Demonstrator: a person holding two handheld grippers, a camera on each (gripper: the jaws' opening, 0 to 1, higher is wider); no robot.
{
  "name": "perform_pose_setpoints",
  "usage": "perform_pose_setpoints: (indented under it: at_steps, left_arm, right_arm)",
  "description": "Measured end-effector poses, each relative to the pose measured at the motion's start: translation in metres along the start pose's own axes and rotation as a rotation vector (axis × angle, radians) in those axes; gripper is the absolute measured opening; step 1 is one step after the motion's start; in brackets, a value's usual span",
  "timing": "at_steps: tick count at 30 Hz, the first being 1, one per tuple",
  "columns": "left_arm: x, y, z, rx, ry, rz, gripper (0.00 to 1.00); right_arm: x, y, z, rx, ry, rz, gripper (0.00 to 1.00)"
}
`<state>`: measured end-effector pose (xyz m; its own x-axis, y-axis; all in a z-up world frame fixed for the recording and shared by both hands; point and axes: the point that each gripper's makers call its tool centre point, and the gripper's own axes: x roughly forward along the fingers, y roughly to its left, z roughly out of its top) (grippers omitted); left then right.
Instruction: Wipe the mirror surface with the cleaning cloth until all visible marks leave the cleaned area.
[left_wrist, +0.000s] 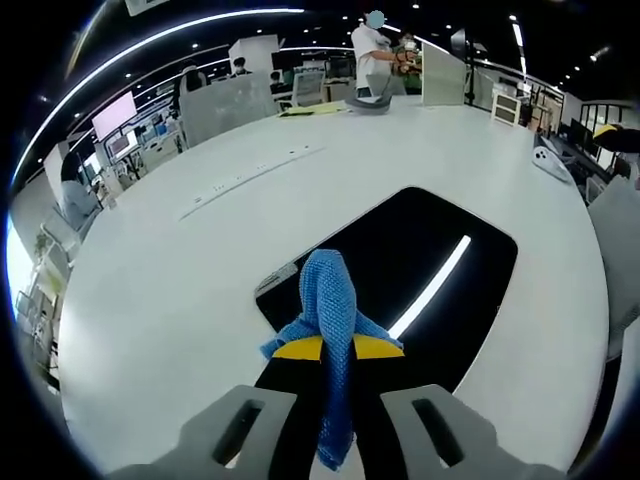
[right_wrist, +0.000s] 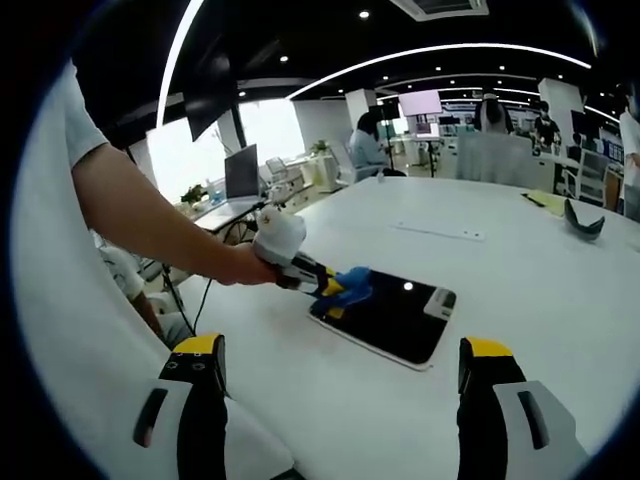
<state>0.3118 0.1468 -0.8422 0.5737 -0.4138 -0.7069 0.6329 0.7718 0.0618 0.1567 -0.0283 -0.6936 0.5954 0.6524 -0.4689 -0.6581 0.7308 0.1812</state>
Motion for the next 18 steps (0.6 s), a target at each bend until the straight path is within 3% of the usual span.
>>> perform_pose_setpoints:
  at_steps: [18]
  left_arm:
    - [-0.0050,-0.0030,-0.0063,-0.013,-0.025,-0.002,0.06]
  right_arm:
    - [0.0014,-0.0048,0.0006,0.008,-0.005,-0.010,0.97]
